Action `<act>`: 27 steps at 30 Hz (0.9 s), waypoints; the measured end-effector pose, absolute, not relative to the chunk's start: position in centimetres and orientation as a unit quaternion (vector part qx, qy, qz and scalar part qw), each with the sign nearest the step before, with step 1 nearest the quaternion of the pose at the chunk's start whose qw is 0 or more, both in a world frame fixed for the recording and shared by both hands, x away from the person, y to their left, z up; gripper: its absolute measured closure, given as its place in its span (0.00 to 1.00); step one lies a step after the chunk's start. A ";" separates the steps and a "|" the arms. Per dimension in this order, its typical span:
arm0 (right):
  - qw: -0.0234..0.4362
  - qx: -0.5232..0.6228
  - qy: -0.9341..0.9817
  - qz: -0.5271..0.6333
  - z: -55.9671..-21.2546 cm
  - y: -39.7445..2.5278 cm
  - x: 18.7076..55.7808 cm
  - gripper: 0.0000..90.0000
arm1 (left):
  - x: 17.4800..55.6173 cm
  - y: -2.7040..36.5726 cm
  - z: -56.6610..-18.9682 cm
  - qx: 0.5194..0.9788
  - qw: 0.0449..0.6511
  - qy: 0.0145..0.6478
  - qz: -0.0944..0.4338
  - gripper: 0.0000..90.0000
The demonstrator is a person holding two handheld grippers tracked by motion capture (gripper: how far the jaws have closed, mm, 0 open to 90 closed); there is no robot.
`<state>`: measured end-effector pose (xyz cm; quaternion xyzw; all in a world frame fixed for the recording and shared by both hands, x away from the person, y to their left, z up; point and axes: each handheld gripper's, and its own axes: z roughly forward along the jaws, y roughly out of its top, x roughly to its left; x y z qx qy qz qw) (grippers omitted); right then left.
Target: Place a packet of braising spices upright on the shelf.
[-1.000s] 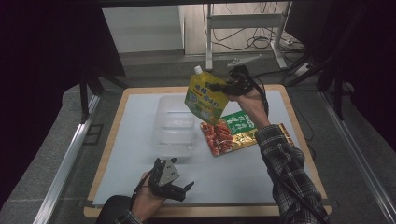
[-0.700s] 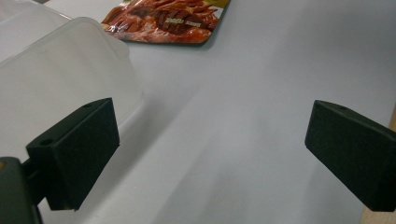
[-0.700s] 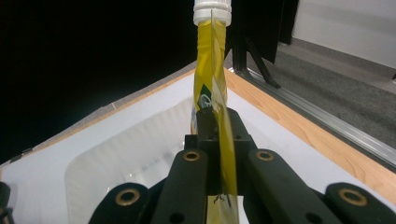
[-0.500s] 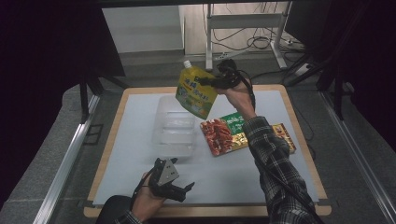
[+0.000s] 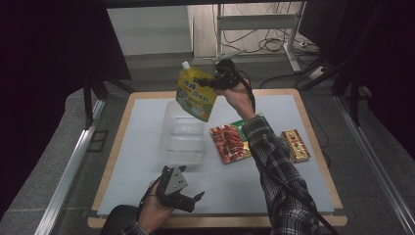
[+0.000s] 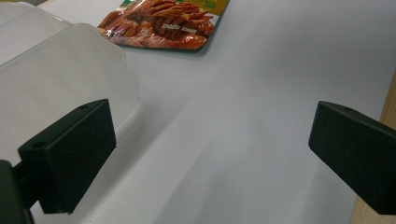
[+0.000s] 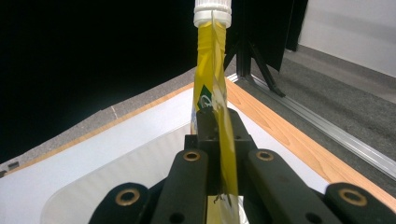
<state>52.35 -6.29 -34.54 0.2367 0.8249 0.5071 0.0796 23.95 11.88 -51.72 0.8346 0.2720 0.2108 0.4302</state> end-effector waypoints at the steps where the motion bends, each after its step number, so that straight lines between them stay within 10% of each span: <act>1: 0.081 0.236 0.826 0.506 -34.6 -6.1 52.4 0.98 | 23.9 11.9 -51.7 0.835 0.430 0.272 0.211 0.00; 27: 0.063 0.234 0.860 0.450 -39.4 -1.0 54.2 0.98 | 23.9 11.6 -51.8 0.840 0.427 0.264 0.204 0.00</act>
